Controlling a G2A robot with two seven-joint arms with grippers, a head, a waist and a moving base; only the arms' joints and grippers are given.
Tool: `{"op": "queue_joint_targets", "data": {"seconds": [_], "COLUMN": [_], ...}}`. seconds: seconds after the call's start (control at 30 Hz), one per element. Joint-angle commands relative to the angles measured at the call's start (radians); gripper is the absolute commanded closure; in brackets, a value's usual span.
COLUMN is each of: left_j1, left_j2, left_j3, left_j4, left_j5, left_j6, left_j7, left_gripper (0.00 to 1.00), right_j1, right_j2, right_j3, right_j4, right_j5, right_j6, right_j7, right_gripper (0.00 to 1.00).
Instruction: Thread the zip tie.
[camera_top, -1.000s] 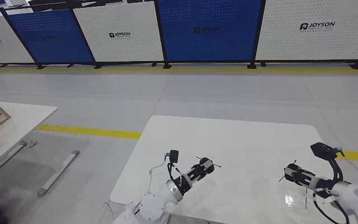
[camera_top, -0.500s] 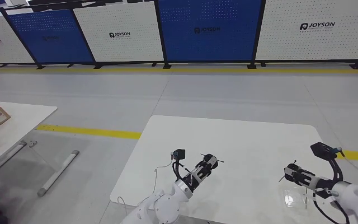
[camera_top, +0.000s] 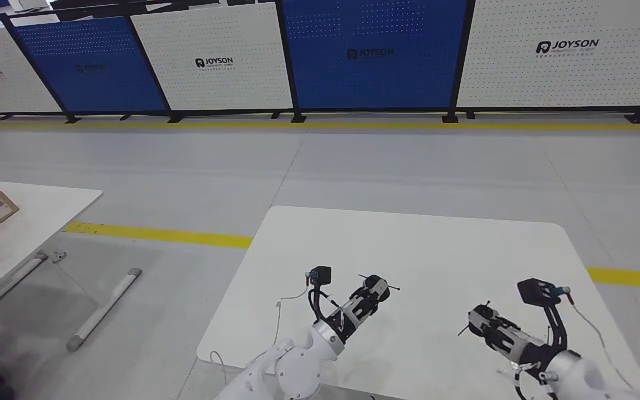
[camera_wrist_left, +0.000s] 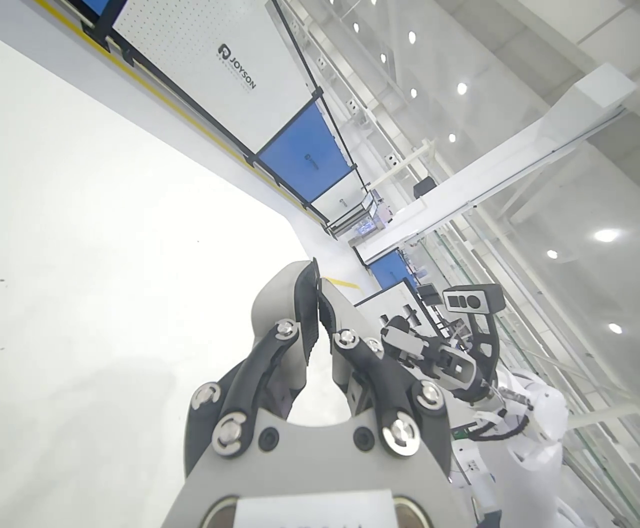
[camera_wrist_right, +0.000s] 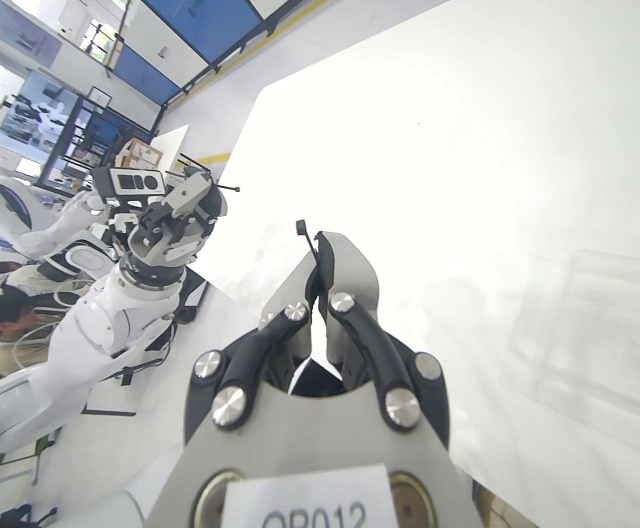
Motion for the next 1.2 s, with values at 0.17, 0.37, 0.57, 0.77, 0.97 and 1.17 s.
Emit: {"op": "queue_joint_targets", "data": {"seconds": [0.17, 0.37, 0.57, 0.77, 0.97, 1.17], "left_j1": [0.000, 0.000, 0.000, 0.000, 0.000, 0.000], "left_j2": [0.000, 0.000, 0.000, 0.000, 0.000, 0.000], "left_j3": [0.000, 0.000, 0.000, 0.000, 0.000, 0.000], "left_j4": [0.000, 0.000, 0.000, 0.000, 0.000, 0.000], "left_j5": [0.000, 0.000, 0.000, 0.000, 0.000, 0.000], "left_j6": [0.000, 0.000, 0.000, 0.000, 0.000, 0.000], "left_j7": [0.000, 0.000, 0.000, 0.000, 0.000, 0.000], "left_gripper": [1.00, 1.00, 1.00, 1.00, 1.00, 1.00], "right_j1": [0.043, 0.043, 0.040, 0.033, 0.076, 0.076], "right_j2": [-0.023, -0.023, -0.029, -0.056, -0.085, -0.085], "right_j3": [-0.064, -0.064, -0.067, -0.120, -0.225, -0.225], "right_j4": [0.063, 0.063, 0.066, 0.067, 0.073, 0.073], "right_j5": [0.064, 0.064, 0.080, 0.100, 0.069, 0.069], "right_j6": [-0.005, -0.005, -0.022, -0.030, 0.003, 0.003], "right_j7": [-0.117, -0.117, -0.153, -0.323, -0.401, -0.401], "right_gripper": [1.00, 1.00, 1.00, 1.00, 1.00, 1.00]}}
